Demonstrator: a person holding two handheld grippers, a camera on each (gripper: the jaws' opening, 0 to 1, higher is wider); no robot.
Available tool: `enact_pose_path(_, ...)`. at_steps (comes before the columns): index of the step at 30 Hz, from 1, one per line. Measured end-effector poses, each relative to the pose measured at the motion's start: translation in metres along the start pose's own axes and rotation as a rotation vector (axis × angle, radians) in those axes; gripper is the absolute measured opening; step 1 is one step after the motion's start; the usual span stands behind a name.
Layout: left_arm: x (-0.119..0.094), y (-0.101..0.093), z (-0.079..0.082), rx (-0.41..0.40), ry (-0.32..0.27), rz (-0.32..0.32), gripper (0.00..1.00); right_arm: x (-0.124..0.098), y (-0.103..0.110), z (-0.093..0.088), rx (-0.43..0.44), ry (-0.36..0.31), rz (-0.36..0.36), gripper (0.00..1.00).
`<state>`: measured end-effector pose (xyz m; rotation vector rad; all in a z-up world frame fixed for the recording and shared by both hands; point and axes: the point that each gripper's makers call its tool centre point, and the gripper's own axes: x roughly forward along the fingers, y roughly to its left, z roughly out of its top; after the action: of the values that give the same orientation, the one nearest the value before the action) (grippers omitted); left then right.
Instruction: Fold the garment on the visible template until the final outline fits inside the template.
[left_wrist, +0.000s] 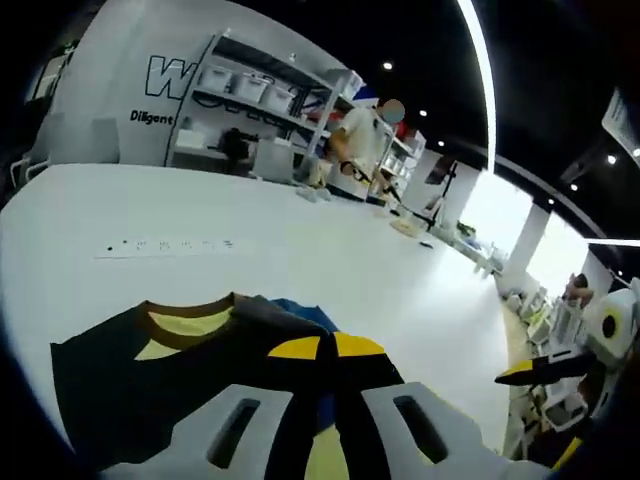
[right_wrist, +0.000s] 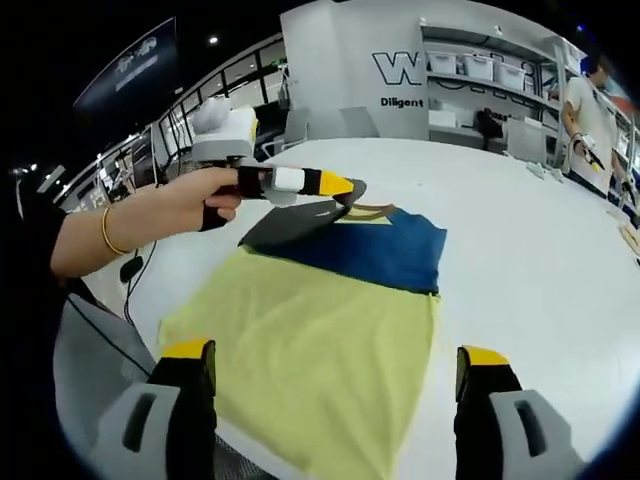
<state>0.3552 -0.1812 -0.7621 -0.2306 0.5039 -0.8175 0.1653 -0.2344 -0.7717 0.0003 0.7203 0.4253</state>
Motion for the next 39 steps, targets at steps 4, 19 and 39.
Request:
enact_pose_path(4, 0.013, 0.0, -0.014, 0.014, 0.029, 0.002, 0.03, 0.0, -0.002, -0.002, 0.009, 0.002, -0.01, 0.99)
enact_pose_path(19, 0.042, -0.005, -0.059, 0.04, 0.108, -0.063, 0.04, 0.002, -0.009, -0.011, 0.028, 0.018, -0.041, 0.97)
enact_pose_path(39, 0.024, -0.011, -0.037, 0.179, 0.064, -0.053, 0.57, 0.003, -0.014, -0.009, 0.057, -0.002, -0.049, 0.99)
